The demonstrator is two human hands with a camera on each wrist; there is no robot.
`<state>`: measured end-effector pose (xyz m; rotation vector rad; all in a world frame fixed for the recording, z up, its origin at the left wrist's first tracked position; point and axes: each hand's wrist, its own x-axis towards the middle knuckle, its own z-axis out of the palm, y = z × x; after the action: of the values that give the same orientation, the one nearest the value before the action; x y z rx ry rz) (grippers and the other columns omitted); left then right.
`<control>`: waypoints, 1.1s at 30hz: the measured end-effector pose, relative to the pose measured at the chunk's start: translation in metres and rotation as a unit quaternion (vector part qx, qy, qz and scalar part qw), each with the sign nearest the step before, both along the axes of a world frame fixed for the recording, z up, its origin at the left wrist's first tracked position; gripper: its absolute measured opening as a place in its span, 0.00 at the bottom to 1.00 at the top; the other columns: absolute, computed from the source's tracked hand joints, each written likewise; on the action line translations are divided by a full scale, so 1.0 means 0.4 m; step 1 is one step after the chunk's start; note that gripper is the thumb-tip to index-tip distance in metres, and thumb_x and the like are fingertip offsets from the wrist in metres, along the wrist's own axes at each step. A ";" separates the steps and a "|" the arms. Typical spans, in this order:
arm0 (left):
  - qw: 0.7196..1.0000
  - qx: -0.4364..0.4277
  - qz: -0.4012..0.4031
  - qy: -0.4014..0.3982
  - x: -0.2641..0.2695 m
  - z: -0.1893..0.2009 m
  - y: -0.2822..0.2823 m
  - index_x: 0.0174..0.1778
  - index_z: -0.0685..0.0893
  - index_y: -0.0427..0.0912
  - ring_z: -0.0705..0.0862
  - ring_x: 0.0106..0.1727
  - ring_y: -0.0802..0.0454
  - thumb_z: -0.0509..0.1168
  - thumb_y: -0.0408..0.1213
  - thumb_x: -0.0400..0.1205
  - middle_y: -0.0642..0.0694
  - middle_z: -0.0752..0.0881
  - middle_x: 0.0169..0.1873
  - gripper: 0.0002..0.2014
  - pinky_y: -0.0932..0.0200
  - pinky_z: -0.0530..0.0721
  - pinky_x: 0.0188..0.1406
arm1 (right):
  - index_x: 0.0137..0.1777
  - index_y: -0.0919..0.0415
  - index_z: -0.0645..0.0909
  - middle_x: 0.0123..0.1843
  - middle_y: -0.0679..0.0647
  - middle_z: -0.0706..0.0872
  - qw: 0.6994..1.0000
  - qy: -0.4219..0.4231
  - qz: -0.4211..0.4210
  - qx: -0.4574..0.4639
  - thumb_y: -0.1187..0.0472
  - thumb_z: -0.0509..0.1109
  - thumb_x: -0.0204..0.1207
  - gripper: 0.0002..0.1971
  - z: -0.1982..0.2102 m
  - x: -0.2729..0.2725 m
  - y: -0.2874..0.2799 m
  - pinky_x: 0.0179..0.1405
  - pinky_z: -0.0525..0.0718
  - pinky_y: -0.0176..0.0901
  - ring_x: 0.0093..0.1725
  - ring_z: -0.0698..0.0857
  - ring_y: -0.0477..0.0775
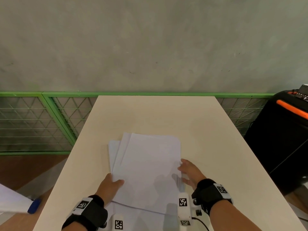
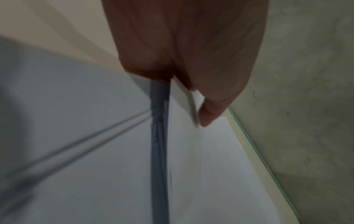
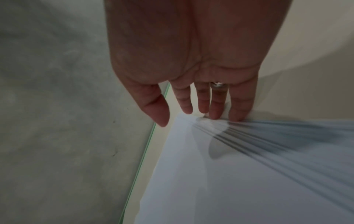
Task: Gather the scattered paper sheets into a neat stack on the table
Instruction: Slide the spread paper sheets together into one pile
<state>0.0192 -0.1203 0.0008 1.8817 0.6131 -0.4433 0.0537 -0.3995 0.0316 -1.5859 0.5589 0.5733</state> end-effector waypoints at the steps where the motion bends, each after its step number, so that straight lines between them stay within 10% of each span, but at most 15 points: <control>1: 1.000 -0.007 -0.006 0.009 -0.004 0.002 0.001 0.79 0.58 0.31 0.67 0.78 0.40 0.62 0.35 0.82 0.35 0.68 0.78 0.31 0.52 0.65 0.76 | 0.80 0.58 0.59 0.82 0.57 0.62 1.000 -0.002 -0.011 0.011 0.69 0.60 0.80 0.29 0.003 -0.005 -0.001 0.76 0.65 0.51 0.80 0.63 0.59; 4: 0.997 -0.058 -0.005 0.042 -0.021 -0.008 0.023 0.76 0.67 0.34 0.74 0.74 0.38 0.66 0.36 0.78 0.37 0.73 0.75 0.30 0.44 0.70 0.76 | 0.81 0.59 0.58 0.83 0.56 0.61 1.000 -0.011 -0.003 0.011 0.70 0.59 0.80 0.29 0.003 -0.015 -0.005 0.77 0.63 0.51 0.80 0.63 0.59; 10: 0.983 -0.164 0.017 0.085 -0.069 0.001 0.026 0.56 0.84 0.36 0.87 0.50 0.38 0.68 0.31 0.78 0.36 0.90 0.51 0.11 0.51 0.86 0.42 | 0.78 0.69 0.62 0.81 0.61 0.66 0.988 -0.029 0.007 -0.149 0.69 0.63 0.77 0.29 -0.016 -0.026 -0.026 0.75 0.66 0.46 0.78 0.67 0.60; 14: 0.975 -0.193 0.078 0.071 -0.047 0.010 0.018 0.60 0.80 0.36 0.84 0.47 0.40 0.67 0.36 0.79 0.36 0.87 0.49 0.14 0.51 0.83 0.42 | 0.58 0.71 0.81 0.63 0.67 0.82 0.966 0.010 0.002 -0.256 0.62 0.62 0.76 0.16 -0.026 -0.025 -0.014 0.57 0.77 0.47 0.58 0.81 0.63; 17: 0.978 -0.178 0.086 0.058 -0.026 0.003 0.000 0.76 0.68 0.37 0.78 0.67 0.39 0.73 0.42 0.73 0.38 0.79 0.68 0.36 0.42 0.77 0.68 | 0.28 0.60 0.71 0.49 0.59 0.78 0.955 0.054 0.038 -0.290 0.59 0.59 0.75 0.14 -0.032 0.001 0.000 0.48 0.70 0.43 0.53 0.77 0.59; 20: 0.984 -0.131 0.106 0.049 -0.008 0.005 -0.031 0.83 0.48 0.37 0.63 0.81 0.40 0.73 0.39 0.73 0.38 0.60 0.82 0.49 0.48 0.62 0.81 | 0.28 0.58 0.68 0.47 0.57 0.77 0.950 0.070 0.052 -0.300 0.57 0.59 0.75 0.14 -0.041 0.033 0.021 0.52 0.70 0.42 0.57 0.79 0.59; 25: 0.979 -0.114 0.158 0.057 0.015 0.004 -0.040 0.82 0.55 0.36 0.70 0.76 0.35 0.69 0.32 0.75 0.34 0.67 0.79 0.41 0.43 0.68 0.77 | 0.26 0.59 0.65 0.32 0.52 0.71 0.949 0.093 0.082 -0.289 0.62 0.56 0.79 0.17 -0.012 0.034 0.040 0.46 0.70 0.38 0.48 0.73 0.55; 30: 0.978 -0.133 0.146 0.072 0.011 -0.005 -0.030 0.76 0.65 0.32 0.81 0.58 0.33 0.67 0.34 0.76 0.30 0.78 0.65 0.32 0.47 0.82 0.50 | 0.24 0.56 0.64 0.29 0.50 0.69 0.968 0.065 0.021 -0.242 0.63 0.60 0.77 0.18 -0.004 0.007 0.037 0.24 0.66 0.35 0.37 0.73 0.53; 33: 0.995 -0.011 0.077 0.054 -0.001 0.002 -0.052 0.80 0.55 0.32 0.74 0.70 0.36 0.65 0.34 0.77 0.33 0.71 0.72 0.37 0.50 0.75 0.62 | 0.24 0.61 0.64 0.27 0.53 0.68 0.971 0.089 0.038 -0.221 0.66 0.59 0.76 0.18 -0.033 0.008 0.046 0.27 0.65 0.38 0.28 0.68 0.51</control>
<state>0.0189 -0.1410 0.0014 1.7828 0.8168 -0.4509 0.0569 -0.3810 0.0182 -1.9942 0.8041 0.6852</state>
